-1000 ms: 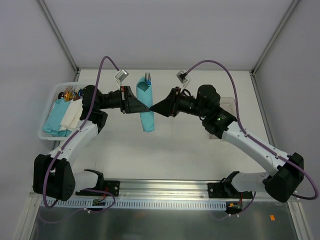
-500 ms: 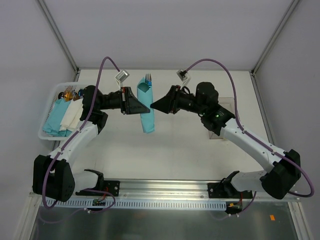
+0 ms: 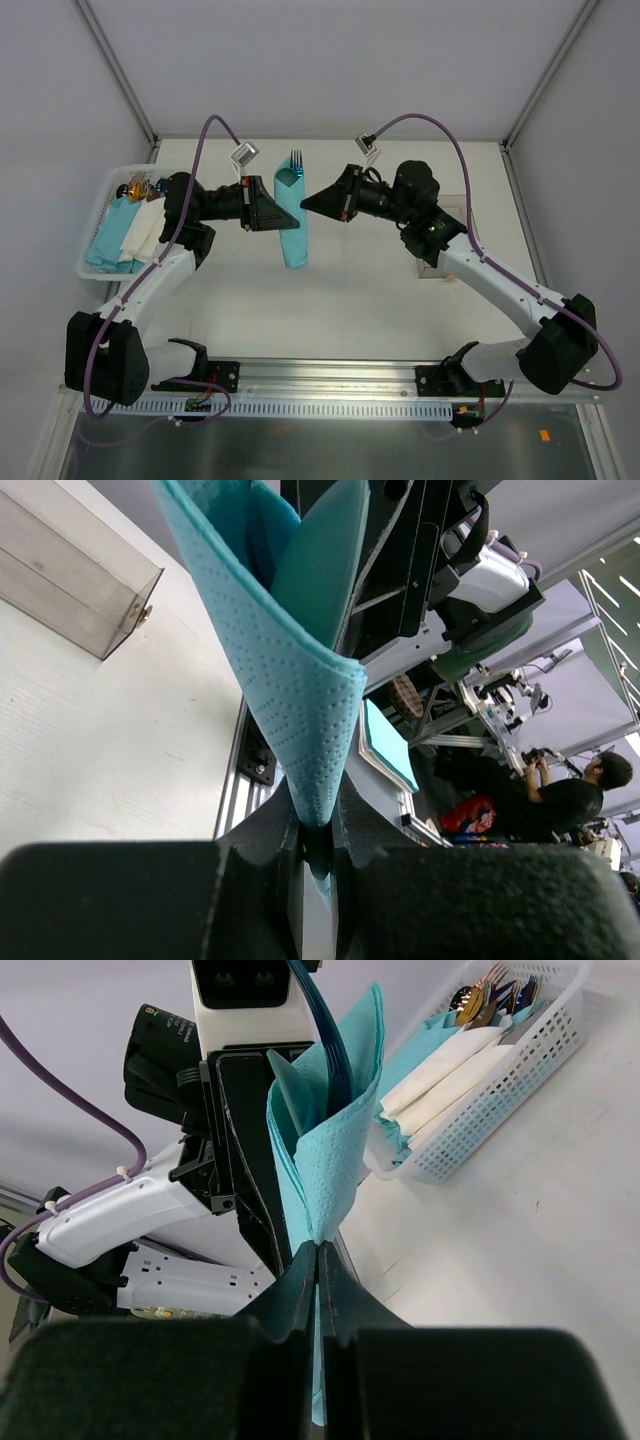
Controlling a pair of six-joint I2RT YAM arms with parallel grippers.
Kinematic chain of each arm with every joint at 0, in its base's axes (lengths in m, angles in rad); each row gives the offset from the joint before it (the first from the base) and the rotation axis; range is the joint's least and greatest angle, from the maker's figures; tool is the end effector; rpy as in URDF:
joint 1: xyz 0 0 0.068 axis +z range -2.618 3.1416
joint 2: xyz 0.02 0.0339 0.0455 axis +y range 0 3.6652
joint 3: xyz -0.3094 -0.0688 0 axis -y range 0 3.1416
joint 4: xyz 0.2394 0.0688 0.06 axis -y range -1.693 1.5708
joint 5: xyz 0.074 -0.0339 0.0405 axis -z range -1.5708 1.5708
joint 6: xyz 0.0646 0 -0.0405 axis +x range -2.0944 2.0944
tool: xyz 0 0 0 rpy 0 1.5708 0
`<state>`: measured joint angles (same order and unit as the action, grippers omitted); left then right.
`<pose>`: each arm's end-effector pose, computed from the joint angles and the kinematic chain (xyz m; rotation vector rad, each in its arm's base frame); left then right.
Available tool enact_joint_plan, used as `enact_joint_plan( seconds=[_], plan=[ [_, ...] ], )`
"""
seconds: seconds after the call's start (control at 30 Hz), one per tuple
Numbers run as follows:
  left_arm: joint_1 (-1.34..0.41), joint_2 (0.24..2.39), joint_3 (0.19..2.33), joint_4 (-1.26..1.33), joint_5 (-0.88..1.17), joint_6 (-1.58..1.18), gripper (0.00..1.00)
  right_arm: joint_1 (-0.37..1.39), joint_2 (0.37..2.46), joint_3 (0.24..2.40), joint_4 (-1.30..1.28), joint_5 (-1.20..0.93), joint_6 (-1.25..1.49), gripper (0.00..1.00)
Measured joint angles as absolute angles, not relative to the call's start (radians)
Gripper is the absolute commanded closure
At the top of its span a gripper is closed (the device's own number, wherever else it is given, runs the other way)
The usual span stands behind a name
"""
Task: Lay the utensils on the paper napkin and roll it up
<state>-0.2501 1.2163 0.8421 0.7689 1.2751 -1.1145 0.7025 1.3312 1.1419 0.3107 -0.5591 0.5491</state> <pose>0.2202 -0.1200 0.4077 0.6944 1.6165 -1.7899 0.2227 0.2334 0.4435 -0.6227 1.5139 1.3925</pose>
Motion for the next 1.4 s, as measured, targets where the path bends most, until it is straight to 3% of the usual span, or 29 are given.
enact_joint_plan(
  seconds=[0.07, 0.13, 0.17, 0.23, 0.33, 0.53, 0.57, 0.63, 0.7, 0.73, 0.77, 0.8, 0.93, 1.03, 1.07, 1.1, 1.17, 1.3, 1.4],
  plan=[
    [-0.250, 1.213, 0.842, 0.767, 1.275, -1.114, 1.00, 0.702, 1.333, 1.142, 0.313, -0.562, 0.551, 0.99],
    [-0.250, 1.211, 0.842, 0.764, 1.275, -1.114, 1.00, 0.702, 1.333, 1.142, 0.313, -0.564, 0.559, 0.74],
    [-0.250, 1.211, 0.842, 0.764, 1.275, -1.114, 1.00, 0.702, 1.333, 1.142, 0.314, -0.565, 0.565, 0.56],
    [-0.251, 1.211, 0.842, 0.762, 1.275, -1.114, 1.00, 0.702, 1.333, 1.140, 0.318, -0.563, 0.564, 0.50],
    [-0.256, 1.211, 0.842, 0.760, 1.275, -1.113, 1.00, 0.702, 1.333, 1.136, 0.318, -0.565, 0.567, 0.54],
    [-0.257, 1.211, 0.842, 0.757, 1.277, -1.114, 1.00, 0.702, 1.331, 1.106, 0.328, -0.569, 0.576, 0.85],
    [-0.257, 1.212, 0.842, 0.754, 1.277, -1.114, 1.00, 0.702, 1.331, 1.105, 0.333, -0.572, 0.579, 0.97],
    [-0.257, 1.213, 0.842, 0.752, 1.276, -1.114, 1.00, 0.704, 1.330, 1.104, 0.347, -0.582, 0.582, 0.98],
    [-0.257, 1.213, 0.842, 0.753, 1.276, -1.114, 1.00, 0.704, 1.330, 1.104, 0.348, -0.583, 0.590, 0.63],
    [-0.257, 1.213, 0.842, 0.753, 1.276, -1.114, 1.00, 0.704, 1.330, 1.102, 0.347, -0.584, 0.594, 0.52],
    [-0.257, 1.213, 0.842, 0.753, 1.276, -1.114, 1.00, 0.704, 1.330, 1.098, 0.348, -0.584, 0.594, 0.42],
    [-0.257, 1.213, 0.842, 0.754, 1.276, -1.114, 1.00, 0.704, 1.330, 1.093, 0.347, -0.582, 0.589, 0.41],
    [-0.257, 1.214, 0.842, 0.754, 1.275, -1.114, 1.00, 0.704, 1.322, 1.063, 0.340, -0.582, 0.591, 0.47],
    [-0.257, 1.219, 0.842, 0.758, 1.276, -1.115, 1.00, 0.704, 1.314, 1.048, 0.338, -0.583, 0.592, 0.67],
    [-0.257, 1.224, 0.842, 0.759, 1.275, -1.115, 1.00, 0.705, 1.313, 1.048, 0.343, -0.585, 0.594, 0.86],
    [-0.257, 1.228, 0.842, 0.759, 1.275, -1.117, 1.00, 0.706, 1.311, 1.048, 0.345, -0.585, 0.593, 0.97],
    [-0.257, 1.238, 0.843, 0.759, 1.275, -1.119, 1.00, 0.709, 1.308, 1.047, 0.356, -0.592, 0.598, 0.99],
    [-0.257, 1.241, 0.844, 0.765, 1.275, -1.123, 1.00, 0.712, 1.307, 1.047, 0.356, -0.593, 0.602, 0.57],
    [-0.256, 1.241, 0.846, 0.770, 1.275, -1.126, 1.00, 0.714, 1.306, 1.046, 0.357, -0.596, 0.602, 0.50]
  ],
)
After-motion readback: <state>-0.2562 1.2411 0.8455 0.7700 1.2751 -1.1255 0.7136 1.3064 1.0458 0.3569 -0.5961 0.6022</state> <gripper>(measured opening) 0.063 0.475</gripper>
